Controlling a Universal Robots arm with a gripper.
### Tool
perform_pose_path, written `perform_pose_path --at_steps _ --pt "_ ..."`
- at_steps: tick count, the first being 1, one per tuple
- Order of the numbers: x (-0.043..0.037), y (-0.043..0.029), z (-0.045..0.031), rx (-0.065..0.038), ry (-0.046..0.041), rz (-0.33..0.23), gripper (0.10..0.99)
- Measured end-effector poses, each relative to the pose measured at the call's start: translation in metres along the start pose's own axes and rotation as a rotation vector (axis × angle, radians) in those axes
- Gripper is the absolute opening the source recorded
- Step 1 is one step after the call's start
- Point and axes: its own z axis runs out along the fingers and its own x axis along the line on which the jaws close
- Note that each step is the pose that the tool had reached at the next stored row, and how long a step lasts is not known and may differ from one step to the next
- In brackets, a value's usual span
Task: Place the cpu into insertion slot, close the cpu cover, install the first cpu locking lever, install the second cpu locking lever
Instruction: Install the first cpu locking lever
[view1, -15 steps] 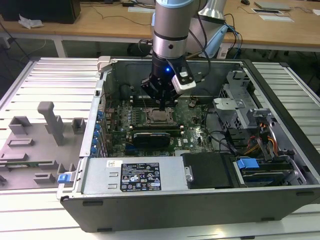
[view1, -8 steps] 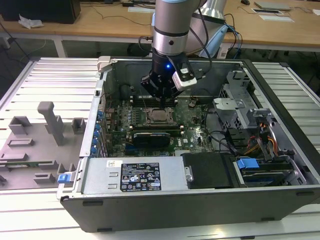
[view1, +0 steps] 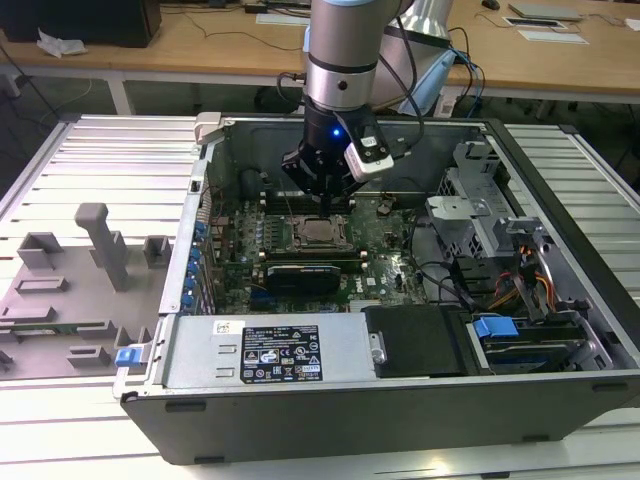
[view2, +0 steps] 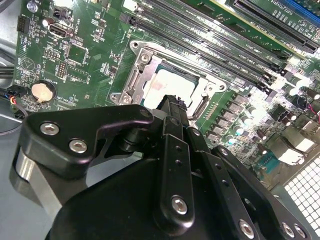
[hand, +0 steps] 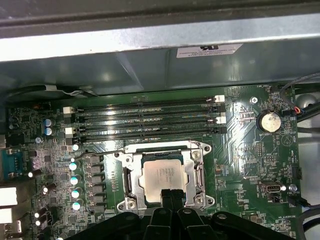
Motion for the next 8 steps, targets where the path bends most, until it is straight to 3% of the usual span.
perform_pose_path --at_steps 8 --pt "0.0017 -0.0001 0.0 0.0 0.0 0.0 0.106"
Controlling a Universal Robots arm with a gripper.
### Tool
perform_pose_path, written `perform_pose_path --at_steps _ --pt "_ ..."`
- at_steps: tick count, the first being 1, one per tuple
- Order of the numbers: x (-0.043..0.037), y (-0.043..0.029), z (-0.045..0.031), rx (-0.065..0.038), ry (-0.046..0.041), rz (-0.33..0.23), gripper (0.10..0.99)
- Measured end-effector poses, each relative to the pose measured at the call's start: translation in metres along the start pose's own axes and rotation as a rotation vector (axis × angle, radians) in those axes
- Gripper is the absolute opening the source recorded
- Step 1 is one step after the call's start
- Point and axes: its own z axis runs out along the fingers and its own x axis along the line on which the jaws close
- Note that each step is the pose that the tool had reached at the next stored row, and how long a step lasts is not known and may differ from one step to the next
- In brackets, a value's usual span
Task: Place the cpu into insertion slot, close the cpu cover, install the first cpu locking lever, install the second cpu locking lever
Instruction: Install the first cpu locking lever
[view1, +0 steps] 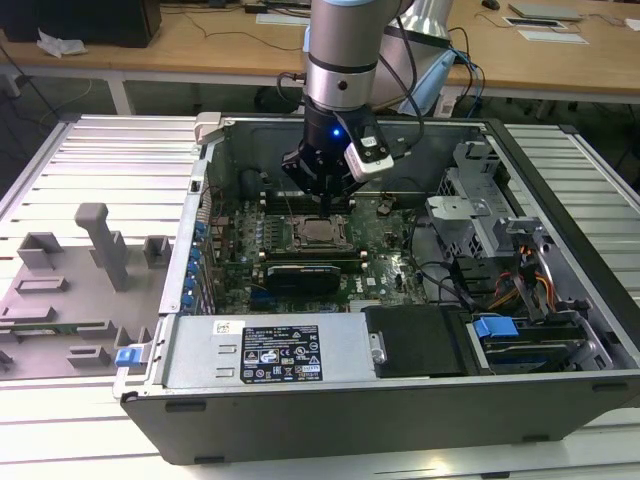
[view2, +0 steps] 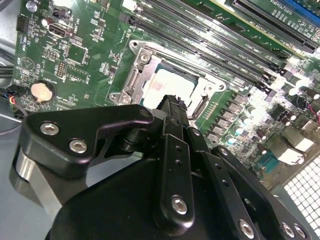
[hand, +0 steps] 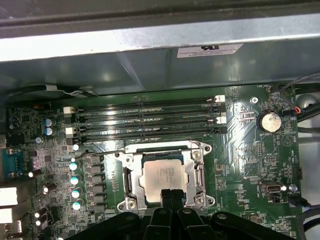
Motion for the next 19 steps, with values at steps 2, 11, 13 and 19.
perform_pose_path --at_steps 2,11,13,19 --pt "0.0058 -0.0005 0.0001 0.0 0.0 0.0 0.106" --pt "0.0468 -0.0037 0.0008 0.0 -0.002 0.0 0.106" --pt "0.0541 -0.0043 0.0009 0.0 -0.0026 0.0 0.106" --pt "0.0674 -0.0053 0.0011 -0.022 -0.0025 0.0 0.106"
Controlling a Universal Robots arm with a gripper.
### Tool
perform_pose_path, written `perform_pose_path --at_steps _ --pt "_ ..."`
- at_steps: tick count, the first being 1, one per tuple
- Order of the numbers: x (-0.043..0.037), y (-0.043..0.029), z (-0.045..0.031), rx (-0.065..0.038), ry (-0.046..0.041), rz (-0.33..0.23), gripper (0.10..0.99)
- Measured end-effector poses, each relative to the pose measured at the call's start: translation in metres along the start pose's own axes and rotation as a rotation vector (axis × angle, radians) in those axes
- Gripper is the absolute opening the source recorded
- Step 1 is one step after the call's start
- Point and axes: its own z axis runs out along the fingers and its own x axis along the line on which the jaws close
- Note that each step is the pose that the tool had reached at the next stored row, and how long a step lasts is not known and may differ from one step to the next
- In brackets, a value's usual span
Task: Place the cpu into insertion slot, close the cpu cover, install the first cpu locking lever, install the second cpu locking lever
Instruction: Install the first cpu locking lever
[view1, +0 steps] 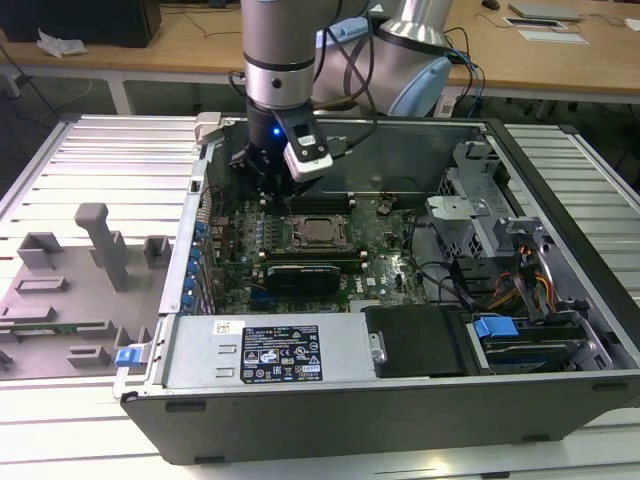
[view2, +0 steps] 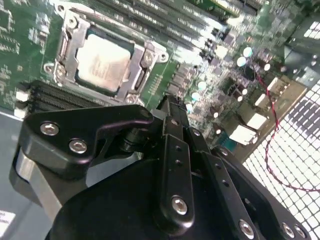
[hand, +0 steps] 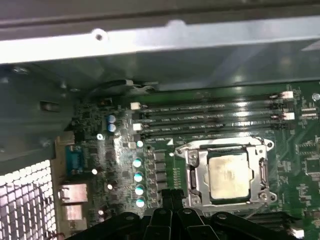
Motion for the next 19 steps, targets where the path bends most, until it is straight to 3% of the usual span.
perform_pose_path --at_steps 3,4,7,15,19 --pt "0.0045 -0.0004 0.0001 -0.041 0.0015 -0.001 0.106" --pt "0.0063 -0.0005 0.0001 -0.068 0.0012 -0.002 0.106" --pt "0.0066 -0.0005 0.0001 -0.106 0.0027 -0.01 0.106" --pt "0.0067 -0.0005 0.0 -0.161 0.0051 -0.065 0.106" --pt "0.007 -0.0005 -0.0032 -0.165 0.0005 -0.073 0.106"
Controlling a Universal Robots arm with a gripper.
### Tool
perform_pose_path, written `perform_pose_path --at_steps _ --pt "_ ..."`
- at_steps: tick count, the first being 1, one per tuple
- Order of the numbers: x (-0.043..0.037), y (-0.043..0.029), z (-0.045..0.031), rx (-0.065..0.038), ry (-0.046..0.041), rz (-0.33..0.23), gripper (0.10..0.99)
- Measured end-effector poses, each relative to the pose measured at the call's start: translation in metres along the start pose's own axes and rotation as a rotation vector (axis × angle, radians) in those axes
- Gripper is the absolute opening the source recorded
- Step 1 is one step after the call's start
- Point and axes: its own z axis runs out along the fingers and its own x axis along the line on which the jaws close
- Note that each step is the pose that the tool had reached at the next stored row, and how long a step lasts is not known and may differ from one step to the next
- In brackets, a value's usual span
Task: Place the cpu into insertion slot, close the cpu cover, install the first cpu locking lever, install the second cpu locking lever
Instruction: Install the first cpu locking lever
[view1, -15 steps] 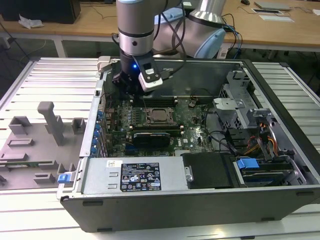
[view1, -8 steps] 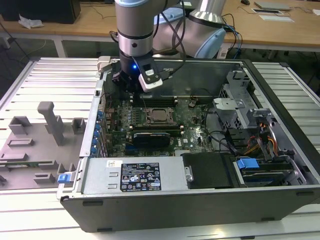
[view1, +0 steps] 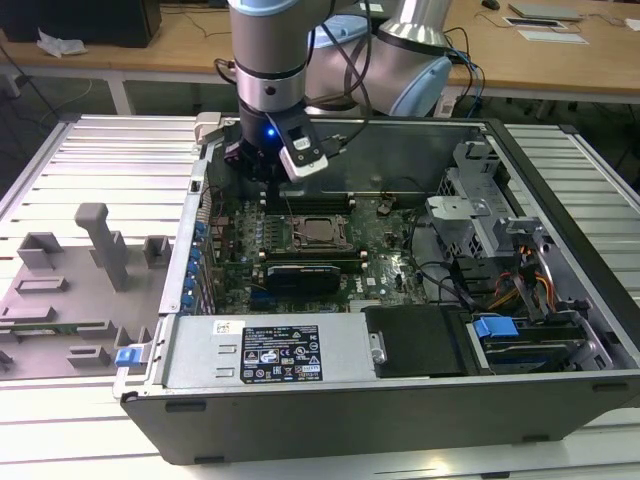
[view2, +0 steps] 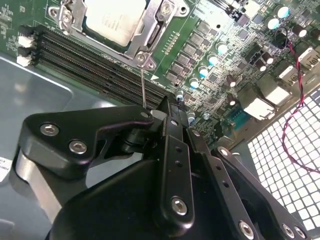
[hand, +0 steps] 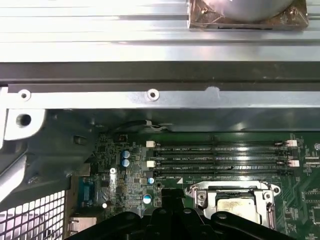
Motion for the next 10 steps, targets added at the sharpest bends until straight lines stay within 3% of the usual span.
perform_pose_path --at_steps 3,4,5,8,10 --pt "0.0001 0.0002 -0.0013 -0.011 -0.0026 -0.004 0.106" --pt "0.0002 0.0003 -0.0013 -0.019 -0.0032 -0.006 0.106" --pt "0.0002 0.0003 -0.0013 -0.035 -0.0039 -0.009 0.106" --pt "-0.0009 0.0002 -0.0014 -0.039 -0.004 -0.011 0.106" --pt "-0.0098 0.0003 -0.0014 -0.039 -0.0039 -0.011 0.106"
